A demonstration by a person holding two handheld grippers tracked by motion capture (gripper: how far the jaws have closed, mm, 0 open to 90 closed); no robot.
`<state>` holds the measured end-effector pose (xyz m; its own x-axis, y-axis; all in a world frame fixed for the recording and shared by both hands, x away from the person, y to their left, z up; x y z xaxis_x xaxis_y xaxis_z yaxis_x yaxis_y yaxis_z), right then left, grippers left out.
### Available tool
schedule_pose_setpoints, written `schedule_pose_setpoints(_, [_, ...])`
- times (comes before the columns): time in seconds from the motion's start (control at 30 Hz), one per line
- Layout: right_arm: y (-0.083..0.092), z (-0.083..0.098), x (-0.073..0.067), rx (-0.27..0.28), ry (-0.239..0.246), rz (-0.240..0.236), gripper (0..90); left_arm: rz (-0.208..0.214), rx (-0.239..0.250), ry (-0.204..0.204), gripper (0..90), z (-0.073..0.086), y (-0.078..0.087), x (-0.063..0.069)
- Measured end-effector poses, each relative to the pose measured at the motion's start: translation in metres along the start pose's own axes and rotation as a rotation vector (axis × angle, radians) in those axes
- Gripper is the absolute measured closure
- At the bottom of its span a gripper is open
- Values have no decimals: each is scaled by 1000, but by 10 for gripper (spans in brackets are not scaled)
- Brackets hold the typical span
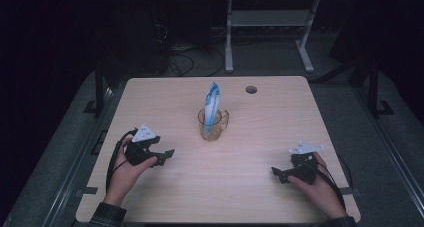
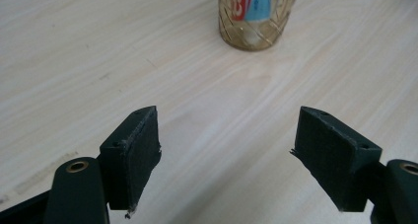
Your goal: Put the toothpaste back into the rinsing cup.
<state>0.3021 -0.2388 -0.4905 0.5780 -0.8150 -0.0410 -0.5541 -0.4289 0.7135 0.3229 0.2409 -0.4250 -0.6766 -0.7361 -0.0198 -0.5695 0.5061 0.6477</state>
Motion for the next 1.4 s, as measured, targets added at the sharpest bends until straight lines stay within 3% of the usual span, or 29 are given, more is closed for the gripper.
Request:
schedule_pose_setpoints(0.2, [0, 0, 0, 0, 1, 0, 0, -15, 6, -14, 245, 15, 2, 4])
schedule_pose_setpoints(0.43, [0, 0, 0, 0, 0, 1, 0, -19, 9, -2, 242, 31, 4, 5])
schedule_pose_setpoints(0.67, [0, 0, -1, 0, -4, 2, 0, -35, -45, -19, 239, 50, 0, 7])
schedule_pose_setpoints(0.77, [0, 0, -1, 0, -4, 2, 0, -41, -57, -7, 237, 58, 0, 6])
schedule_pose_setpoints(1.03, [1, 1, -1, 1, -3, 4, 0, -58, -75, -18, 225, 67, -1, 5])
schedule_pose_setpoints(1.17, [1, 1, -1, 1, -4, 3, 0, -48, -49, -7, 196, 70, -2, 3])
schedule_pose_setpoints(1.2, [1, 1, -1, 2, -3, 2, 0, -20, -45, 20, 167, 72, -3, 0])
schedule_pose_setpoints(1.4, [1, 1, -2, -1, -3, 1, 0, -23, -47, 23, 152, 72, -4, 0])
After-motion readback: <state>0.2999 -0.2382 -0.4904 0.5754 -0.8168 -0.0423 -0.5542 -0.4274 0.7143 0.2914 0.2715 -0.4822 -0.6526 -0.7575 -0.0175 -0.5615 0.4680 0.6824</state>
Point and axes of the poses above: each handheld gripper's, and its own axes: y roughly backward along the jaws, z roughly out of its underside, x roughly to its right, the point moved 1 cm from there along -y, roughly forward along the jaws, and after that the axes turned 1 degree about -z, right-handed, at the moved point
